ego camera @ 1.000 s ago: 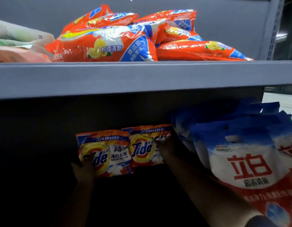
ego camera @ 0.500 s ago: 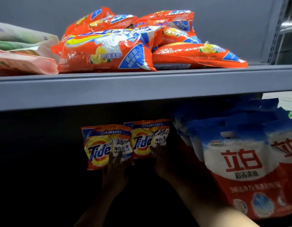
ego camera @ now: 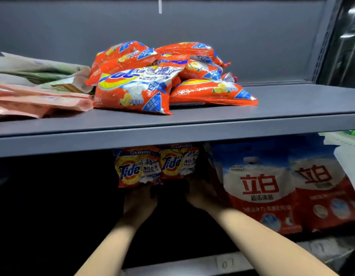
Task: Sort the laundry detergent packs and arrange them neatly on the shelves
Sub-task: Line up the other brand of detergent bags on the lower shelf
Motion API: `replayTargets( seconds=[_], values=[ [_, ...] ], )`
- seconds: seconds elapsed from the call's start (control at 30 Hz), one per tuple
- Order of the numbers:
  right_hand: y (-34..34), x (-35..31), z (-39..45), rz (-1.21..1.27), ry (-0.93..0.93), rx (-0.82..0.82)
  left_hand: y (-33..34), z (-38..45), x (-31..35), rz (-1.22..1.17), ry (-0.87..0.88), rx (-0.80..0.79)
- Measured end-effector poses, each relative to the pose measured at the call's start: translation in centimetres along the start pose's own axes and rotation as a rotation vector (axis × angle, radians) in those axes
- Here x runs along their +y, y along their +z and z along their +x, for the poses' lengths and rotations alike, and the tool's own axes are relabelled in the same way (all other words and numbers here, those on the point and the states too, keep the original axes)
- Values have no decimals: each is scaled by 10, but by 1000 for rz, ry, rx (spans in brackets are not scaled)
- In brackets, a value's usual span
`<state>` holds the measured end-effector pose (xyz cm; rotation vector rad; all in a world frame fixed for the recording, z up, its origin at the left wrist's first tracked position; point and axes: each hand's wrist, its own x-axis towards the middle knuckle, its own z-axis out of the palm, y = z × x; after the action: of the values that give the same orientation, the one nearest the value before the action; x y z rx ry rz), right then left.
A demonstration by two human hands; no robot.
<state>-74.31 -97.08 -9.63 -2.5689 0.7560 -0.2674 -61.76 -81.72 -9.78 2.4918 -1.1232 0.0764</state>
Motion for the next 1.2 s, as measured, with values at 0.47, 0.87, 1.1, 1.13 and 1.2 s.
replayTargets(
  seconds=[0.47, 0.87, 1.1, 1.13, 1.2],
  values=[
    [-140, -72, -146, -77, -266, 247, -150, -131, 104, -35, 62, 409],
    [-238, -110, -128, 152, -223, 552, -261, -78, 121, -140, 42, 575],
    [-268, -88, -65, 188, -68, 655, -272, 2, 99, -64, -77, 511],
    [-272, -87, -55, 201, -51, 667, -274, 15, 94, -73, -118, 477],
    [-277, -89, -37, 242, -31, 680, -273, 36, 86, -102, -179, 383]
  ],
)
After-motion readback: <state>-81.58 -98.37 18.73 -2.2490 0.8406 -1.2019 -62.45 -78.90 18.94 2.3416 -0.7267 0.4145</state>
